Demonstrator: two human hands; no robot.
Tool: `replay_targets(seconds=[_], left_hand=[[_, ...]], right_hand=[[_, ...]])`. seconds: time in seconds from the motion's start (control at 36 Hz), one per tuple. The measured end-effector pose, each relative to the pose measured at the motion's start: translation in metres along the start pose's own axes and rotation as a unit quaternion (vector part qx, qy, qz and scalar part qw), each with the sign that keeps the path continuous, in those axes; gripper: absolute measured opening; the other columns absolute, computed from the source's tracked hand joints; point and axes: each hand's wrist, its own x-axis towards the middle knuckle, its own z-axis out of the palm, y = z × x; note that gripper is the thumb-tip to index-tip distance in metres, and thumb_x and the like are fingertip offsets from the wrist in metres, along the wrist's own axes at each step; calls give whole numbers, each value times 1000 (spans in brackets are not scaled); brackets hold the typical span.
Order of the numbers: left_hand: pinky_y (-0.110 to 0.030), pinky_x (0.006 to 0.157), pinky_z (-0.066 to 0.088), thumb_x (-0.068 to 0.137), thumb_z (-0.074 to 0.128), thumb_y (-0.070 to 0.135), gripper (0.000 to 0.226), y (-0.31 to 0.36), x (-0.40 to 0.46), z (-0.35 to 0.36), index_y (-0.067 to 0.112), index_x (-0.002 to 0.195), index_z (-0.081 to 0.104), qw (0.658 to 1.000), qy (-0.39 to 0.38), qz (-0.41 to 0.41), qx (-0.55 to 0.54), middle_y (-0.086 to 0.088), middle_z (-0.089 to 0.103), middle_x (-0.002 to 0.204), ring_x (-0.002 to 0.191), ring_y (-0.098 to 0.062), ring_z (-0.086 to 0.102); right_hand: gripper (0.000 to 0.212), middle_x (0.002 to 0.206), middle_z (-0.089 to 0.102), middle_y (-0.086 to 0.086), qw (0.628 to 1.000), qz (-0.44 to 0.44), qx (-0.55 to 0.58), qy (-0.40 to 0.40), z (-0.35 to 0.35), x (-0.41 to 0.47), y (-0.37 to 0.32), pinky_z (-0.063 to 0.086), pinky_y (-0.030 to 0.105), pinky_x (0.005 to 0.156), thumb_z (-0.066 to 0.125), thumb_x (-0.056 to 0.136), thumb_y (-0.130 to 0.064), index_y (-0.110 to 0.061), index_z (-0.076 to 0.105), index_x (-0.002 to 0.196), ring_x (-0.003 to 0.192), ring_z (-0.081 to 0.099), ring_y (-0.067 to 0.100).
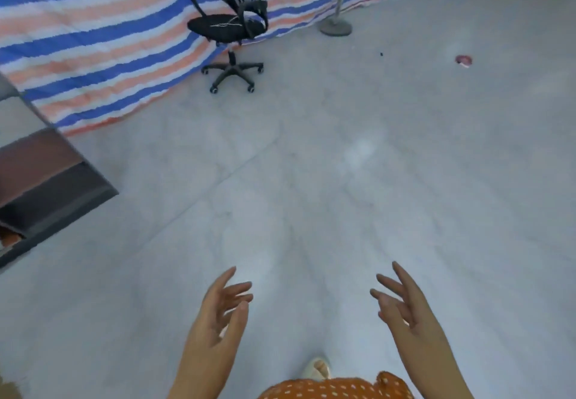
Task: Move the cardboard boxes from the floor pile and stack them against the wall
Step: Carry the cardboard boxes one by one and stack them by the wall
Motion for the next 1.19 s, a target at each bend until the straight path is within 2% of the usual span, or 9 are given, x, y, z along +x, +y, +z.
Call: replay_targets(seconds=[0.19, 0.36, 0.5, 0.61, 0.72, 0.89, 0.97, 1.03, 1.19], left_hand=[[-11, 86, 47, 75, 57, 40, 38, 27, 50, 83, 63, 105, 53, 996, -79, 5, 44, 17, 69, 105, 98, -6, 67], [-7, 82, 47, 92, 53, 7, 58, 36, 116, 129, 65, 100, 52, 989, -130, -13, 66, 23, 68, 101, 97, -3, 66], [-9, 82, 45, 78, 51, 34, 41, 57, 194, 172, 70, 97, 49, 983, -170, 0, 74, 27, 66, 100, 99, 0, 64], [-18, 87, 48, 93, 54, 17, 44, 80, 276, 199, 59, 107, 52, 977, -200, 24, 73, 28, 66, 100, 100, -1, 64], [-15, 86, 48, 89, 52, 25, 38, 118, 354, 219, 61, 105, 52, 973, -206, 63, 78, 20, 68, 102, 98, -2, 66], [-14, 84, 48, 94, 51, 4, 62, 132, 446, 259, 66, 100, 53, 964, -236, 56, 104, 19, 69, 102, 96, -4, 67], [-7, 82, 46, 87, 54, 19, 45, 142, 476, 292, 62, 100, 54, 958, -258, 55, 112, 19, 70, 99, 93, -4, 67], [-6, 82, 45, 82, 52, 22, 43, 146, 498, 314, 61, 101, 53, 954, -271, 51, 115, 20, 70, 98, 93, -3, 67], [-5, 82, 44, 92, 50, -3, 64, 160, 569, 397, 61, 100, 53, 948, -288, 44, 126, 22, 69, 98, 93, -1, 67]], right_hand=[[51, 112, 65, -25, 997, 27, 11, 70, -61, 46, 15, 47, 4, 75, 56, 92, -8, -47, 44, 122, 97, 63, -7], [50, 109, 59, -38, 992, 53, 25, 110, -81, 94, 21, 50, 22, 82, 56, 92, -11, -46, 43, 125, 98, 63, -7], [51, 109, 57, -40, 988, 48, 36, 142, -94, 165, 10, 49, 17, 77, 55, 93, -10, -48, 42, 124, 97, 62, -9], [51, 109, 56, -40, 981, 37, 57, 181, -95, 232, -9, 45, 3, 72, 55, 93, -8, -47, 42, 123, 94, 62, -11], [53, 111, 56, -39, 975, 22, 73, 209, -93, 304, -40, 48, 6, 73, 54, 92, -5, -48, 43, 121, 93, 64, -7], [55, 108, 57, -40, 971, 29, 86, 221, -98, 386, -68, 43, 1, 71, 56, 91, -6, -50, 47, 123, 93, 63, -10], [61, 105, 58, -40, 965, 48, 84, 242, -113, 417, -70, 43, 0, 68, 57, 90, -5, -62, 49, 111, 90, 63, -11], [58, 102, 58, -44, 961, 64, 83, 256, -126, 441, -66, 44, 0, 67, 58, 90, -6, -58, 53, 114, 88, 62, -13], [52, 101, 55, -49, 956, 81, 70, 272, -182, 530, -61, 50, 9, 68, 58, 90, -7, -50, 43, 116, 89, 62, -14]])
